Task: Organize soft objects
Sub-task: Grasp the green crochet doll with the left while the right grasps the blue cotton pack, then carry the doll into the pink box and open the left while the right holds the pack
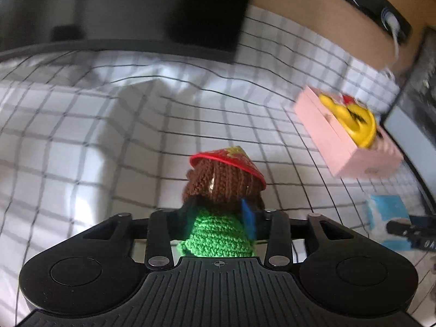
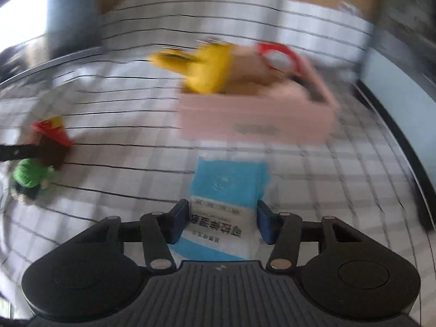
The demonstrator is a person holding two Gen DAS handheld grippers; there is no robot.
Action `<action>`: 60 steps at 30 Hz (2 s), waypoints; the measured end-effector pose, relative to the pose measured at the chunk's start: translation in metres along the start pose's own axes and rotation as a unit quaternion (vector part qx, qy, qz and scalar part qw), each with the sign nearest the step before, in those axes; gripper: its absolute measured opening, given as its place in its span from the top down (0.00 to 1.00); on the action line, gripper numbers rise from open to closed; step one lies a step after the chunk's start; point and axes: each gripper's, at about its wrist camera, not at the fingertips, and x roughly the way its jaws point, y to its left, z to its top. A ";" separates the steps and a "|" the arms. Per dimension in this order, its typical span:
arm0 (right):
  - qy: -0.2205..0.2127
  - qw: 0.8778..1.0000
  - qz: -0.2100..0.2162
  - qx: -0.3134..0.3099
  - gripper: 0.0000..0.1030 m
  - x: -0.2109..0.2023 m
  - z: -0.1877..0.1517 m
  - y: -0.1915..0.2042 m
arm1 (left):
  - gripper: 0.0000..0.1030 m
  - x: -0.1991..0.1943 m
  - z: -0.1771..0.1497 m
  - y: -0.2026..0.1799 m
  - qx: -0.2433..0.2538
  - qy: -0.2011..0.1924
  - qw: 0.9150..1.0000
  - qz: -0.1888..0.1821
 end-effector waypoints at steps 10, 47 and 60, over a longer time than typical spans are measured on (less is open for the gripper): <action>0.028 0.999 -0.024 0.033 0.28 0.003 -0.021 -0.015 | 0.43 0.031 0.010 -0.014 0.025 0.032 0.999 0.013; -0.080 0.996 -0.025 0.004 0.46 -0.075 -0.042 -0.120 | 0.85 -0.006 0.073 -0.208 0.123 -0.004 0.985 -0.117; -0.024 0.997 -0.079 -0.010 0.35 -0.023 -0.043 -0.140 | 0.85 0.018 -0.008 -0.209 0.033 0.111 0.981 -0.155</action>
